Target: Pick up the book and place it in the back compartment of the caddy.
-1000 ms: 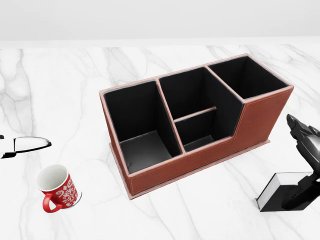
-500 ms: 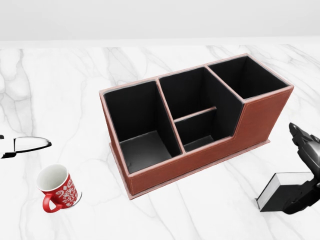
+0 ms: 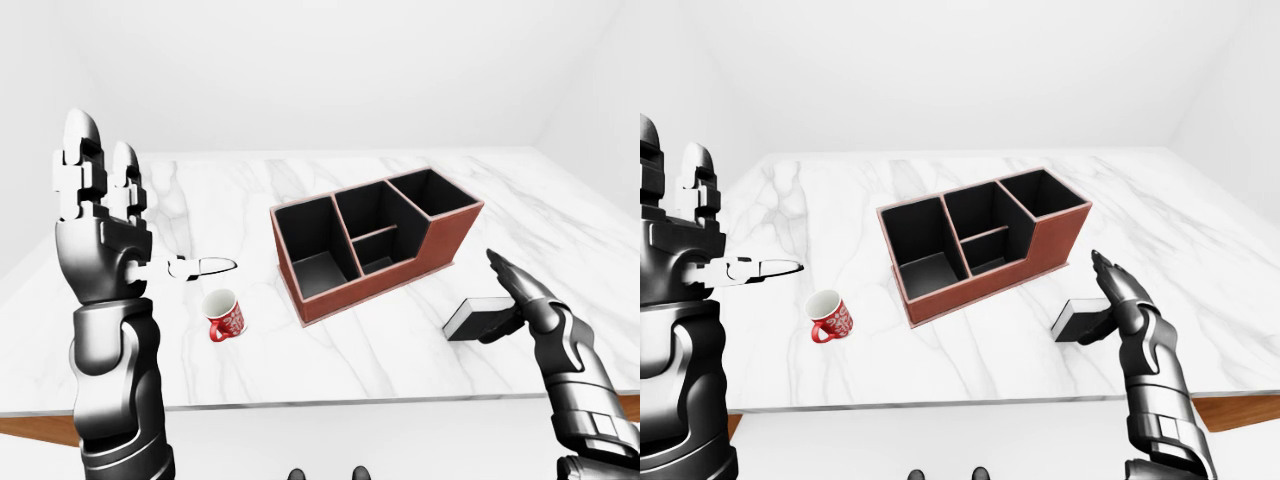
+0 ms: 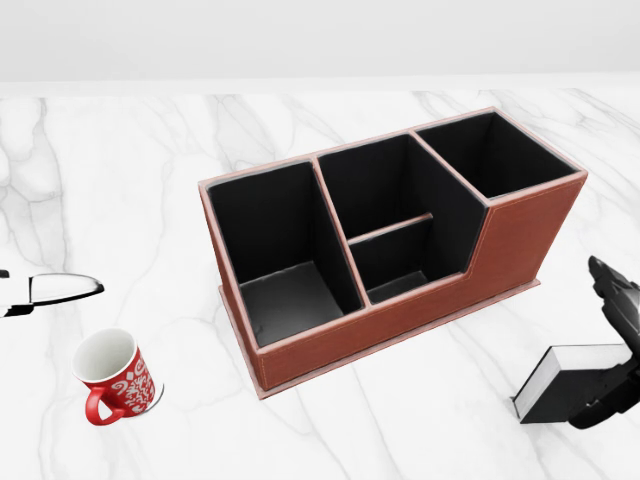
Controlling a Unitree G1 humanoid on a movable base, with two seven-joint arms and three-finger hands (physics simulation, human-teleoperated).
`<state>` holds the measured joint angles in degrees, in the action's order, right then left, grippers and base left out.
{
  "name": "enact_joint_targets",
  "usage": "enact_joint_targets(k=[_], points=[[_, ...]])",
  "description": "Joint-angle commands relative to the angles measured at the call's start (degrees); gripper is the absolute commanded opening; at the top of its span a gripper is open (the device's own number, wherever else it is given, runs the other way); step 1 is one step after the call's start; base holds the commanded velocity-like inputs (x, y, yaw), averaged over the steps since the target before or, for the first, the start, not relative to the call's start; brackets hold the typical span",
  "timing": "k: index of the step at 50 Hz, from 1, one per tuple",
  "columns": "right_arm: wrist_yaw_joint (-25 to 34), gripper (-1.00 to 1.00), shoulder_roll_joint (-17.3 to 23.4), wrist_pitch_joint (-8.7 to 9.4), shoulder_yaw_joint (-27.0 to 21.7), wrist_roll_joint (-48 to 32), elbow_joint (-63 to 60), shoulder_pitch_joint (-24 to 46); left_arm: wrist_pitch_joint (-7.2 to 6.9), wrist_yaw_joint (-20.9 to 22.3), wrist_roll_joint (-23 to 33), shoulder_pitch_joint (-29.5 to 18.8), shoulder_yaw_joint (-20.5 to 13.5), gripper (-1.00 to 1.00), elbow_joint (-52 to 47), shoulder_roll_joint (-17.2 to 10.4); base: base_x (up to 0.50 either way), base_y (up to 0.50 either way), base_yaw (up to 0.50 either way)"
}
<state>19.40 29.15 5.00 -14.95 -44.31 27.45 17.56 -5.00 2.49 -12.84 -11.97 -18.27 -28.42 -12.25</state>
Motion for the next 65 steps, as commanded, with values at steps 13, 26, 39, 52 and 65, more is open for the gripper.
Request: enact_joint_targets(k=[13,26,39,52,65], points=[[-0.9,1.00,2.4,0.00,0.9,1.6,6.5,3.3,0.00,0.0,0.2,-0.1,0.1,1.00,0.2,0.0,0.00,0.00,0.00],[-2.6,1.00,2.5,0.00,3.0,1.4,12.6,6.1,0.00,-0.1,0.1,0.0,0.0,1.00,-0.1,0.0,0.00,0.00,0.00],[-4.8,1.00,3.3,-1.61,4.8,1.8,19.9,9.6,0.00,-0.1,0.0,0.2,0.0,1.00,-0.6,0.1,0.00,0.00,0.00],[-5.3,-0.97,3.5,-1.96,5.2,1.9,20.5,9.7,0.00,0.0,0.1,0.1,0.0,1.00,-0.4,0.1,0.00,0.00,0.00],[-4.8,-1.00,3.6,-0.79,4.7,1.9,18.4,9.5,0.00,0.0,0.2,0.0,0.1,1.00,0.0,0.0,0.00,0.00,0.00]])
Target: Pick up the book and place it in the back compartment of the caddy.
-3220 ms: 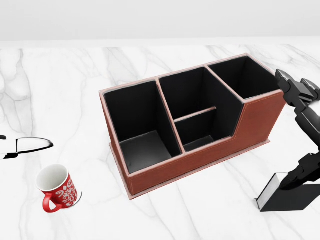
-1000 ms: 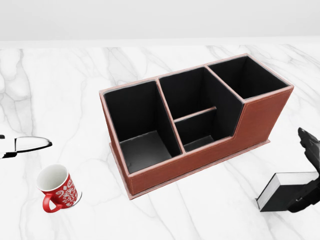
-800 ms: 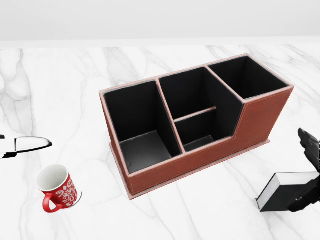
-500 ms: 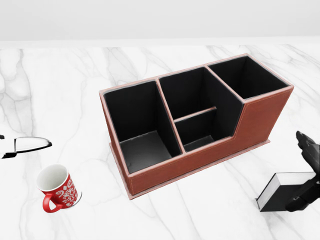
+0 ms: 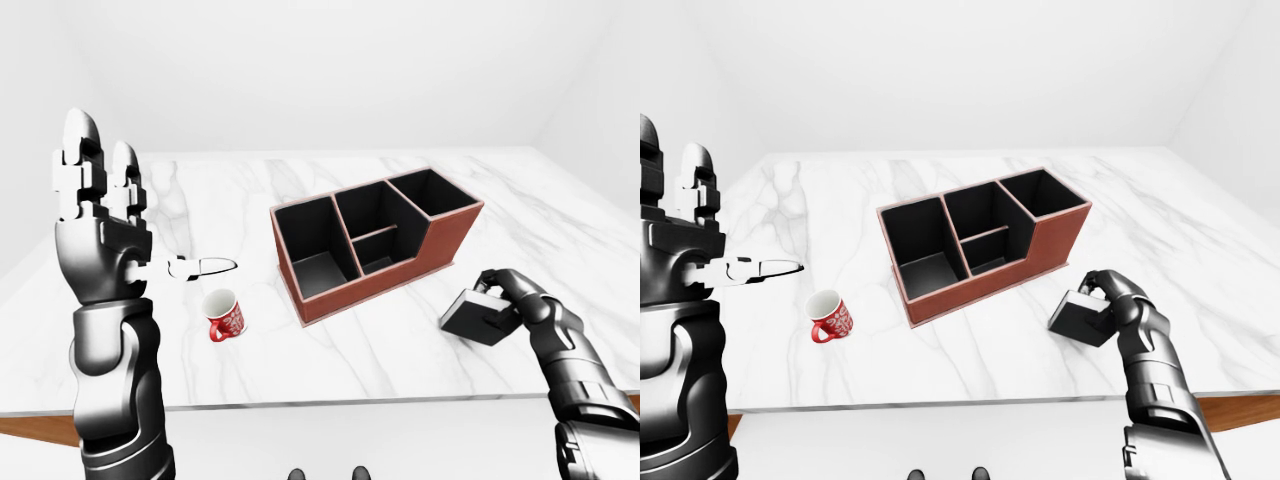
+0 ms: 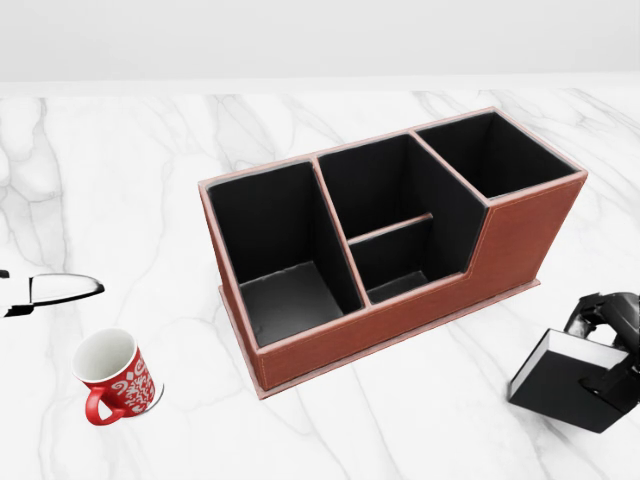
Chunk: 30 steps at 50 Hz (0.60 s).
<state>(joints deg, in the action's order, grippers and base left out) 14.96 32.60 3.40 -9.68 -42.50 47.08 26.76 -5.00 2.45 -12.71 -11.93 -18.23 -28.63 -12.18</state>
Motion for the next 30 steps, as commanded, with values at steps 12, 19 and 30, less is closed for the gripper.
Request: enact_joint_targets(k=[12,19,30], points=[[2.3,-1.00,-0.4,1.60,-1.0,-1.2,-6.6,-0.1,0.00,0.0,-0.2,-0.3,-0.2,1.00,0.6,-0.2,0.00,0.00,0.00],[2.6,-1.00,-1.0,1.60,-1.0,-1.9,-7.4,0.2,0.00,-0.1,-0.4,-0.4,-0.3,1.00,0.7,-0.3,0.00,0.00,0.00],[5.2,-1.00,-1.5,1.60,-1.4,-3.0,-12.6,-0.4,0.00,-0.3,-0.7,-0.4,-0.4,1.00,0.5,-0.5,0.00,0.00,0.00]])
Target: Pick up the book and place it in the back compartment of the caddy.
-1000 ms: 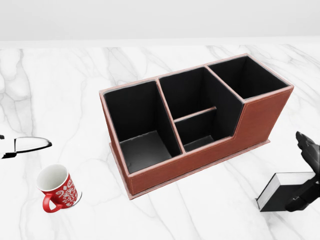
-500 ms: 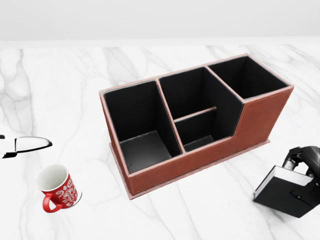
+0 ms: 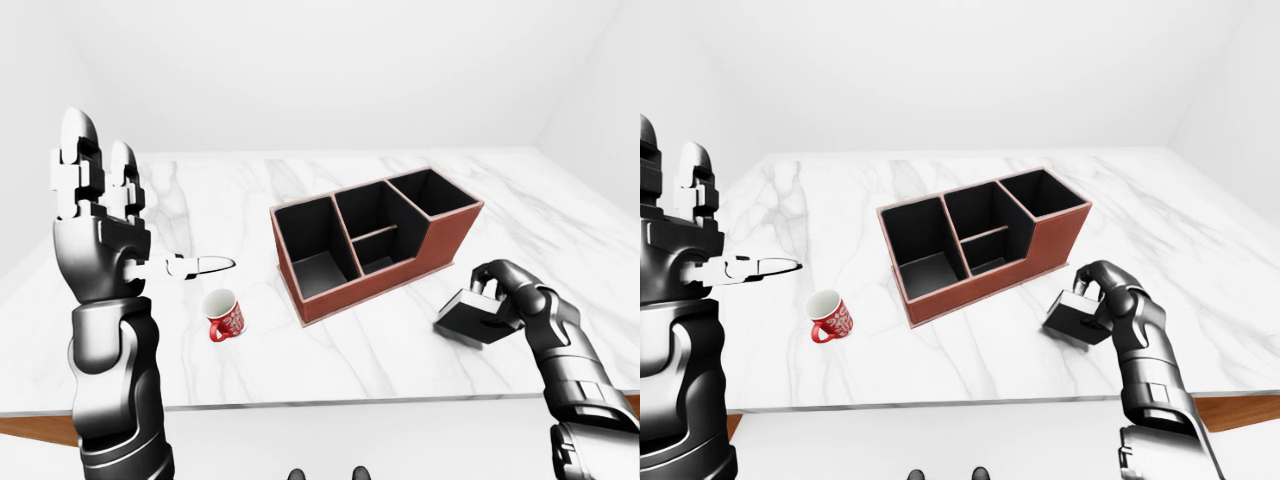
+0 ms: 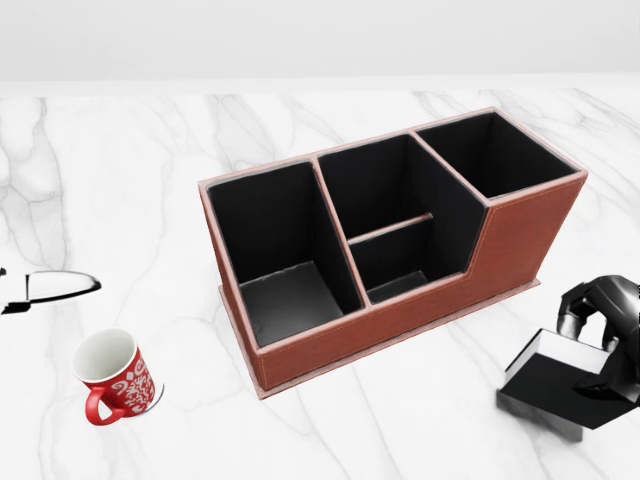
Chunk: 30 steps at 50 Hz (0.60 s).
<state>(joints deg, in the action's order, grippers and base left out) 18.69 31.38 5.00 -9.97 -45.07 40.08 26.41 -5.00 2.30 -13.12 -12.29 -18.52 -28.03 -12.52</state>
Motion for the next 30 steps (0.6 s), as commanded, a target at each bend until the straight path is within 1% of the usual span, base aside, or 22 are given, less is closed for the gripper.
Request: enact_joint_targets(k=[1,21,30], points=[[1.8,-1.00,-0.4,0.00,-1.2,-0.6,-6.3,-0.2,0.00,-0.1,-0.3,-0.1,-0.2,1.00,0.0,-0.1,0.00,0.00,0.00],[9.4,-1.00,-2.0,0.00,-2.8,-4.8,-19.9,-2.3,0.00,-0.4,-1.0,-0.2,-0.7,1.00,-0.6,-0.5,0.00,0.00,0.00],[15.4,-1.00,-2.6,0.00,-3.1,-8.4,-26.8,-3.8,0.00,-0.6,-1.5,-0.4,-1.1,1.00,-0.5,-0.8,0.00,0.00,0.00]])
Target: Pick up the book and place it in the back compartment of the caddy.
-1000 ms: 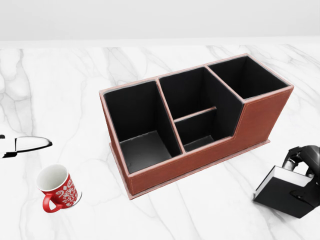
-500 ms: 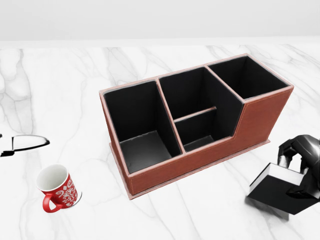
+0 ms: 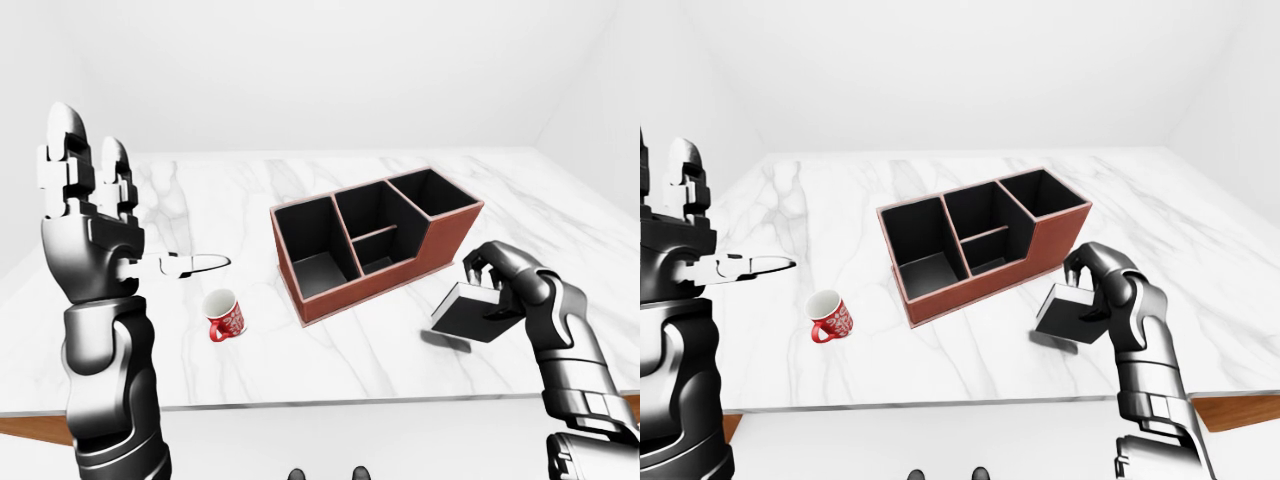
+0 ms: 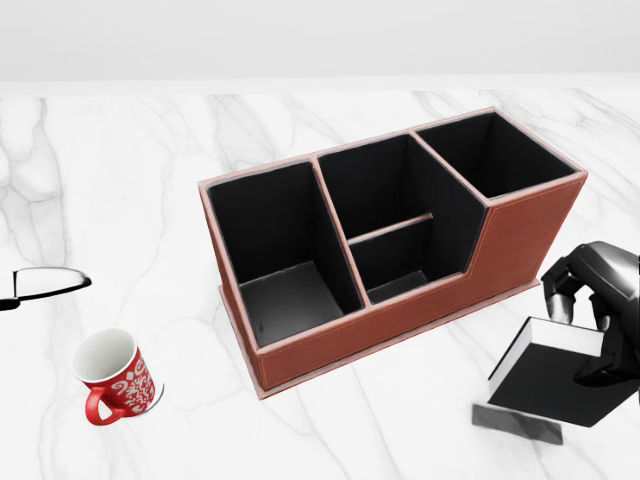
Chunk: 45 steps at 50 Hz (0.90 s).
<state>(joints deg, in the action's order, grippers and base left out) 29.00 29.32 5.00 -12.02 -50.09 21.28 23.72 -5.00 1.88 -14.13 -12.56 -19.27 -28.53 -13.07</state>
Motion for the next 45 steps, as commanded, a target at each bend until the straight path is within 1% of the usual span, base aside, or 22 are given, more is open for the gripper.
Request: enact_joint_targets(k=[1,10,23,30,38,45], points=[[5.5,-1.00,-0.6,0.00,-1.2,-3.6,-8.5,-1.1,0.00,-0.2,-0.4,-0.1,-0.3,1.00,0.0,-0.3,0.00,0.00,0.00],[11.0,-1.00,-1.5,0.00,-1.6,-6.8,-13.9,-2.5,0.00,-0.3,-0.7,-0.2,-0.5,1.00,-0.1,-0.4,0.00,0.00,0.00],[11.0,-1.00,-1.4,0.00,-3.2,-9.2,-22.4,-2.8,0.00,-0.4,-0.7,-0.3,-0.3,1.00,0.3,-0.4,0.00,0.00,0.00],[11.0,-1.00,-1.4,0.00,-3.2,-10.5,-26.5,-1.3,0.00,-0.4,-0.8,-0.4,-0.4,1.00,0.5,-0.5,0.00,0.00,0.00],[11.0,-1.00,-1.2,0.00,-2.6,-11.9,-29.8,1.9,0.00,-0.4,-0.9,-0.6,-0.4,1.00,1.1,-0.7,0.00,0.00,0.00],[11.0,-1.00,-1.9,0.00,-2.0,-12.9,-31.6,2.5,0.00,-0.5,-1.0,-0.7,-0.4,1.00,1.4,-0.7,0.00,0.00,0.00]])
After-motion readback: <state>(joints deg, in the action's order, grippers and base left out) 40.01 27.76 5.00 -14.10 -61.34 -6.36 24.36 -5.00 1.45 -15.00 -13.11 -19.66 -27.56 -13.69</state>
